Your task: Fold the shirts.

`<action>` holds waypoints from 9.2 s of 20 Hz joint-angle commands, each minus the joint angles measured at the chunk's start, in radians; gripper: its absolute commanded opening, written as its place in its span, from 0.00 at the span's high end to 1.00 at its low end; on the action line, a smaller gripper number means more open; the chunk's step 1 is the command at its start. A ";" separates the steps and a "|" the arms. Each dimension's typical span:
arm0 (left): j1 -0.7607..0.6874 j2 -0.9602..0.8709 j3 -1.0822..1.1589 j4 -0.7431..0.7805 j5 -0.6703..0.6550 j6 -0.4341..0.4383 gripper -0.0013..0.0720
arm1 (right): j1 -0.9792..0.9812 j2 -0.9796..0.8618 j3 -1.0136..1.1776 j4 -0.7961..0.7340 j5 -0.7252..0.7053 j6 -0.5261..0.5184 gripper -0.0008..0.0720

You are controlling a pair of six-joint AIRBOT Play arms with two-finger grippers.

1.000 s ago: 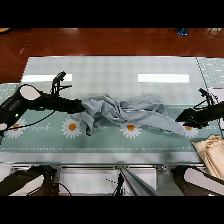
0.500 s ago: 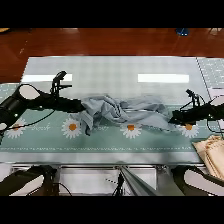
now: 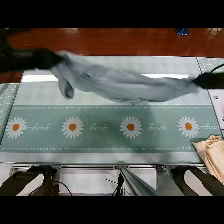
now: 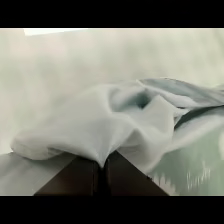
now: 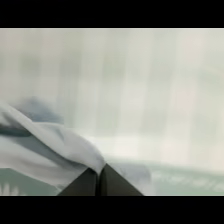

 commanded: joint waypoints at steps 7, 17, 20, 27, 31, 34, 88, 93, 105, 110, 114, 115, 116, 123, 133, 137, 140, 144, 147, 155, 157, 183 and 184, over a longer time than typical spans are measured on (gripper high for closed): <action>0.022 0.177 0.415 0.009 -0.163 -0.063 0.94 | 0.002 0.267 0.400 -0.005 -0.076 0.130 0.95; 0.022 0.440 0.414 0.182 -0.428 -0.323 0.94 | 0.002 0.311 0.643 -0.087 0.233 0.219 0.95; 0.022 0.430 0.404 0.181 -0.598 -0.423 0.94 | 0.003 0.285 0.643 -0.203 0.483 0.217 0.95; 0.022 0.372 0.007 0.213 -0.606 -0.376 0.94 | 0.003 -0.035 0.628 -0.072 0.683 0.209 0.95; 0.022 0.236 -0.168 0.227 -0.307 -0.267 0.94 | 0.026 -0.319 0.628 -0.071 0.648 0.206 0.95; 0.022 0.051 -0.167 0.225 -0.112 -0.167 0.94 | 0.144 -0.490 0.628 -0.096 0.478 0.161 0.95; 0.230 -0.293 -0.735 -0.074 -0.097 0.011 0.94 | -0.342 -0.371 0.024 0.010 0.324 0.006 0.24; 0.233 -0.246 -0.732 -0.074 -0.113 0.038 0.94 | -0.451 -0.317 -0.243 0.043 0.274 -0.005 0.24; 0.233 -0.240 -0.727 -0.075 -0.122 0.045 0.94 | -0.230 -0.317 -0.479 0.048 -0.009 0.069 0.24; 0.233 -0.240 -0.703 -0.074 -0.116 0.056 0.94 | -0.114 -0.317 -0.484 0.047 -0.120 0.164 0.26; 0.233 -0.238 -0.617 -0.074 -0.122 0.057 0.94 | -0.055 -0.315 -0.467 0.056 -0.124 0.169 0.95; 0.233 -0.230 -0.575 -0.074 -0.135 0.063 0.94 | -0.055 -0.309 -0.439 0.069 -0.086 0.133 0.95; 0.234 -0.213 -0.523 -0.074 -0.153 0.063 0.94 | -0.056 -0.288 -0.395 0.079 -0.037 0.081 0.95; 0.233 0.097 0.165 -0.126 -0.154 0.059 0.94 | -0.056 0.093 0.170 0.135 -0.037 0.033 0.95; 0.233 0.468 0.574 0.170 -0.118 -0.217 0.95 | -0.056 0.364 0.709 -0.174 0.089 0.268 0.95; 0.233 0.515 0.574 0.226 -0.416 -0.339 0.94 | -0.056 0.372 0.724 -0.192 0.356 0.271 0.95; 0.233 0.473 0.566 0.227 -0.626 -0.367 0.94 | -0.055 0.313 0.723 -0.197 0.656 0.265 0.95; 0.233 0.367 0.438 0.226 -0.758 -0.359 0.94 | 0.015 0.207 0.620 -0.202 0.677 0.258 0.95; 0.233 0.274 0.241 0.224 -0.665 -0.310 0.94 | 0.085 0.057 0.486 -0.279 0.666 0.232 0.95; 0.175 -0.182 0.034 0.182 -0.220 -0.146 0.94 | 0.221 -0.429 0.450 -0.297 0.202 0.254 0.95; 0.157 -0.265 0.034 0.177 -0.093 -0.146 0.94 | 0.220 -0.482 0.450 -0.277 0.012 0.320 0.95; 0.130 -0.541 0.111 0.222 -0.273 -0.133 0.94 | 0.220 -0.628 0.450 -0.273 0.059 0.341 0.95; 0.129 -0.541 0.102 0.226 -0.291 -0.151 0.94 | 0.220 -0.630 0.450 -0.285 0.098 0.341 0.95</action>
